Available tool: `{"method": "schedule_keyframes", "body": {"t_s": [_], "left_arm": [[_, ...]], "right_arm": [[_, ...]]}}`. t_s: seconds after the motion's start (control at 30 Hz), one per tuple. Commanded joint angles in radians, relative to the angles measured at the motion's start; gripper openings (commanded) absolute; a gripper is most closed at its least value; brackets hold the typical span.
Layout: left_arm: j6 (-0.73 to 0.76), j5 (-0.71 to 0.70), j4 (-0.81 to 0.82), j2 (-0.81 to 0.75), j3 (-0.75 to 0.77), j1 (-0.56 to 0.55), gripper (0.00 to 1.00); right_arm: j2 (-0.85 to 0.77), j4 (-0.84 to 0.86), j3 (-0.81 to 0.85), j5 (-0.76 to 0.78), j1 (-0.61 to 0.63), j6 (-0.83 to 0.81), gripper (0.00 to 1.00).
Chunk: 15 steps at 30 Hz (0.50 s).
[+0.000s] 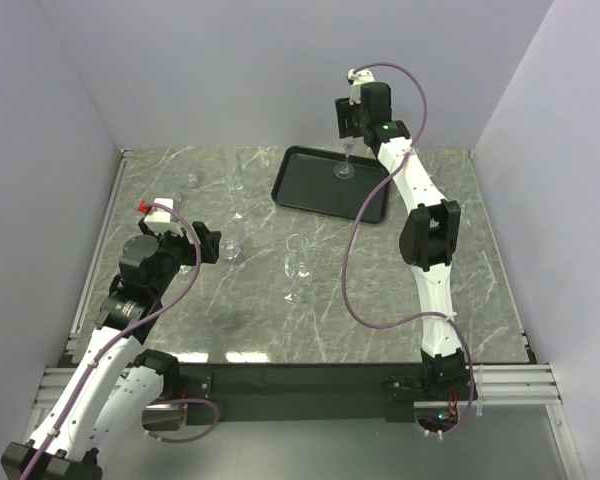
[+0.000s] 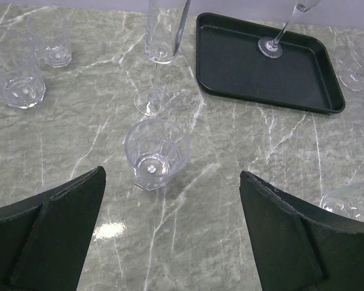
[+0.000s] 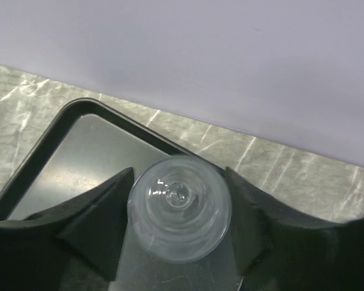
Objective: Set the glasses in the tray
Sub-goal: Place the glass into the tray
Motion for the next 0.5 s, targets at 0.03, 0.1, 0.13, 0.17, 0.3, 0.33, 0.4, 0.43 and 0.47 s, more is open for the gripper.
{"method": "schedule_keyframes", "body": {"t_s": [0.03, 0.1, 0.13, 0.17, 0.3, 0.33, 0.4, 0.43, 0.47], "left_arm": [[0.013, 0.015, 0.045, -0.005, 0.015, -0.003, 0.98], [0.013, 0.015, 0.045, -0.004, 0.013, -0.003, 0.98], [0.013, 0.015, 0.045, -0.005, 0.015, -0.003, 0.98], [0.013, 0.015, 0.047, -0.005, 0.015, -0.003, 0.98], [0.013, 0.014, 0.045, -0.005, 0.015, -0.003, 0.98], [0.013, 0.015, 0.047, -0.005, 0.015, -0.003, 0.98], [0.013, 0.015, 0.045, -0.007, 0.015, -0.003, 0.98], [0.013, 0.015, 0.045, -0.008, 0.015, -0.003, 0.98], [0.013, 0.015, 0.045, -0.008, 0.015, -0.003, 0.98]], "right_arm": [[0.001, 0.063, 0.028, 0.048, 0.002, -0.015, 0.75], [-0.003, 0.066, 0.028, 0.054, 0.002, -0.012, 0.79], [-0.006, 0.064, 0.027, 0.053, 0.002, -0.014, 0.81], [-0.012, 0.066, 0.025, 0.056, 0.001, -0.014, 0.82], [-0.034, 0.066, 0.015, 0.054, 0.001, -0.018, 0.85], [-0.038, 0.067, 0.013, 0.051, 0.001, -0.018, 0.86], [-0.055, 0.067, 0.007, 0.047, 0.002, -0.018, 0.86], [-0.064, 0.066, 0.004, 0.045, 0.001, -0.018, 0.86], [-0.071, 0.064, 0.001, 0.042, 0.001, -0.018, 0.86]]}}
